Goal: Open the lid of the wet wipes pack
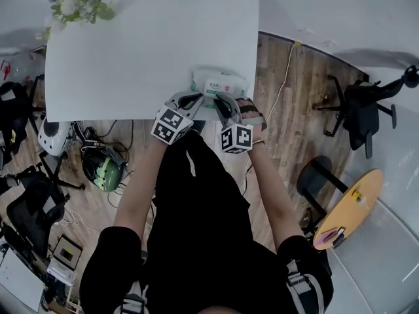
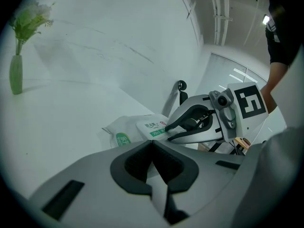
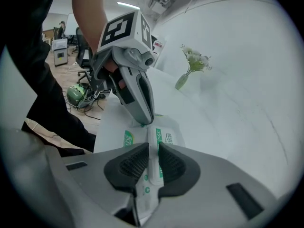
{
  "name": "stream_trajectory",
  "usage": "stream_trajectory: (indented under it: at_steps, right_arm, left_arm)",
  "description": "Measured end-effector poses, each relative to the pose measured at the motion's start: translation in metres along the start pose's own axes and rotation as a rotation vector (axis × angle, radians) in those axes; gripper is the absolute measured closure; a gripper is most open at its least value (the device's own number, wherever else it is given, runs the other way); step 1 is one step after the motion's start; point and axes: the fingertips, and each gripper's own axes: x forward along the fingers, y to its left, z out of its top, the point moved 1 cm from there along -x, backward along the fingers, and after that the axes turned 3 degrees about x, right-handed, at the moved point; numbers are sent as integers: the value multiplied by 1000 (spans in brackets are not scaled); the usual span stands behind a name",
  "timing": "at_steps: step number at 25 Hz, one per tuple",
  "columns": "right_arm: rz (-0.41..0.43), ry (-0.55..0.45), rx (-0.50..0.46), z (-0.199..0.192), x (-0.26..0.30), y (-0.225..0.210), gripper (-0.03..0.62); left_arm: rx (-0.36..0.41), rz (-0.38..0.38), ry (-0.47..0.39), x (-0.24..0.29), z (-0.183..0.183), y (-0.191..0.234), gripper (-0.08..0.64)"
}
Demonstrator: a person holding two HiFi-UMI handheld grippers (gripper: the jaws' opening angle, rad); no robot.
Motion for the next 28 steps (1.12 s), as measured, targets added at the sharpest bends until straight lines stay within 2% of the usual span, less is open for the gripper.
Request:
stream_trajectory:
  at_steps: [6,16,28]
  right_arm:
    - [48,-23,109,2,-3,-2,522]
    - [85,-36,156,5,-9,-6,538]
    - [71,-47,217,10,-18,-15,537]
  left_arm:
    - [5,11,-10,-1,5,0,537]
    - [-6,5,10,0,3,-1,537]
    - [-28,-9,20,0,2,-2,537]
